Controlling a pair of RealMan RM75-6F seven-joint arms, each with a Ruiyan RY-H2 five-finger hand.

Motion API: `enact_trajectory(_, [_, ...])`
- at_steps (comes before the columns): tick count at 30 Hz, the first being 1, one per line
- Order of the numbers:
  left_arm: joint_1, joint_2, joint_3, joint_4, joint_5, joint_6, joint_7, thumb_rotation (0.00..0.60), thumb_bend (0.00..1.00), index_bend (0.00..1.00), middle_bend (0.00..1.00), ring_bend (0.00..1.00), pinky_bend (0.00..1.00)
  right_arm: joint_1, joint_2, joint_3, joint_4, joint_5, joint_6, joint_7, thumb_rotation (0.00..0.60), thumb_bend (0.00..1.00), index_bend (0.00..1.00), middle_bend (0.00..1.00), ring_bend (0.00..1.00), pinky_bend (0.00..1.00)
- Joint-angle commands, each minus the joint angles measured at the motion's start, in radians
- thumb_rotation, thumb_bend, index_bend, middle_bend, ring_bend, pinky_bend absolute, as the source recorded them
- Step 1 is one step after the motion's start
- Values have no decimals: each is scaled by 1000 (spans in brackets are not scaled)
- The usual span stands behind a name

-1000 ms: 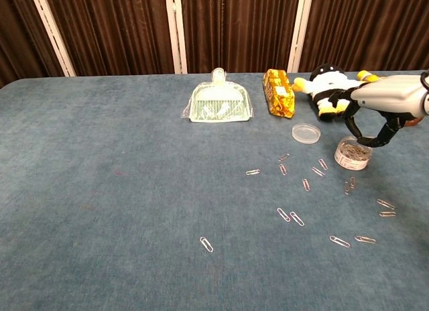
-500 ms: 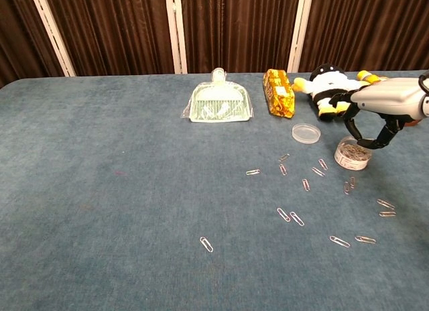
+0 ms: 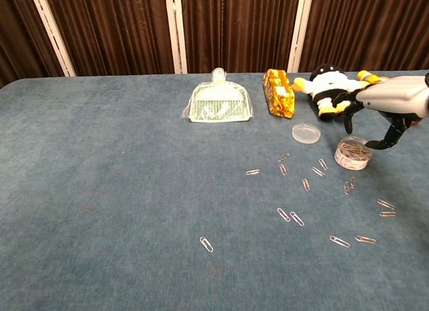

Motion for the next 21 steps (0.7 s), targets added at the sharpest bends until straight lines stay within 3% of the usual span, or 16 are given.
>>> enact_trajectory(1, [2,3,1,-2,5,4,-6,600,466,0,0,0,0,-5,12,3,-25,8,15,-19,600,337,354,0,0,0])
enact_trajectory(12, [10,21,10,-16,45,18,-39,600,467,0,0,0,0,-37,65,1,-182,12,104,-88,600,317,355,0,0,0])
enact_trajectory(21, [25,43,20,-33,90,43,-78,600,470,0,0,0,0,-45,20,-15,-266,20,142,-164,600,295,373,0,0,0])
